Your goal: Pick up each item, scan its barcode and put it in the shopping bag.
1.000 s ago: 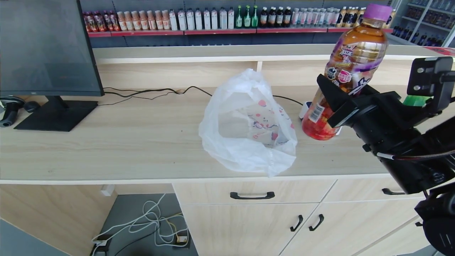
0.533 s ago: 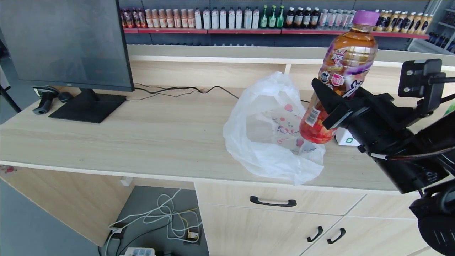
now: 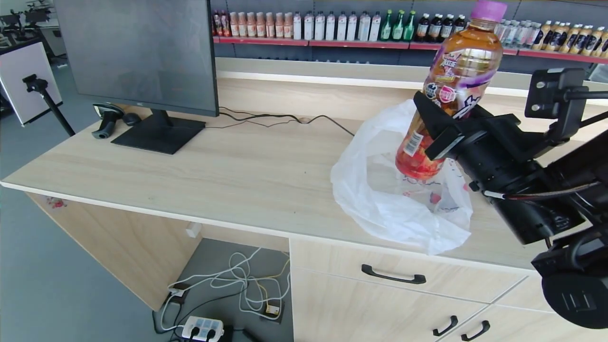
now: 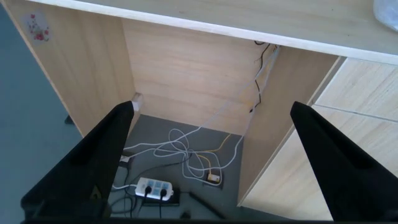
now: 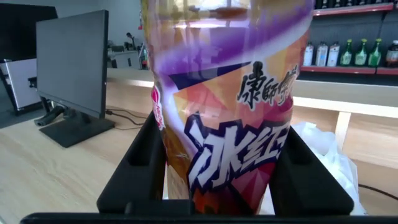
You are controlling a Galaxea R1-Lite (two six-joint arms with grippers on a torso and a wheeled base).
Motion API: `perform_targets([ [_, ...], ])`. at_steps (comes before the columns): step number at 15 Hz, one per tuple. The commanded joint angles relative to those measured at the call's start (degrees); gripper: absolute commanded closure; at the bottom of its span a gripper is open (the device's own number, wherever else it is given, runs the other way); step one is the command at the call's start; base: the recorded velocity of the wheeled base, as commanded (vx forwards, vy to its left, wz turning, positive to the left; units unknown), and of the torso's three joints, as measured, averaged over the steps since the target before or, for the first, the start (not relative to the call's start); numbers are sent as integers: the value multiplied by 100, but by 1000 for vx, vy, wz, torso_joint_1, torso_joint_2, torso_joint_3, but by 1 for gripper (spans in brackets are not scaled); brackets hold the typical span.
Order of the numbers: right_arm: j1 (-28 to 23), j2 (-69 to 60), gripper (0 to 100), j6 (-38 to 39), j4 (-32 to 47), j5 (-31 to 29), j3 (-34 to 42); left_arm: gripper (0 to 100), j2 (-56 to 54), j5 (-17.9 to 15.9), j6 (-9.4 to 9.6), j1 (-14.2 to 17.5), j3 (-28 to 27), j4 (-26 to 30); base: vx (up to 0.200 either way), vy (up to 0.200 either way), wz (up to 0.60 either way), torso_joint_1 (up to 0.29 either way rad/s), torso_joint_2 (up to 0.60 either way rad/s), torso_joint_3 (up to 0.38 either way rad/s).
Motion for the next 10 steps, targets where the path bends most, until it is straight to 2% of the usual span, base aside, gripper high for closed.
perform_targets([
  [1,-7,369,100,2,3,-6,-268,0,0,1,3,2,2,0,0,0,0,0,0,0],
  [10,-60,1458,100,257,3,-6,-1032,0,0,1,3,2,2,0,0,0,0,0,0,0],
])
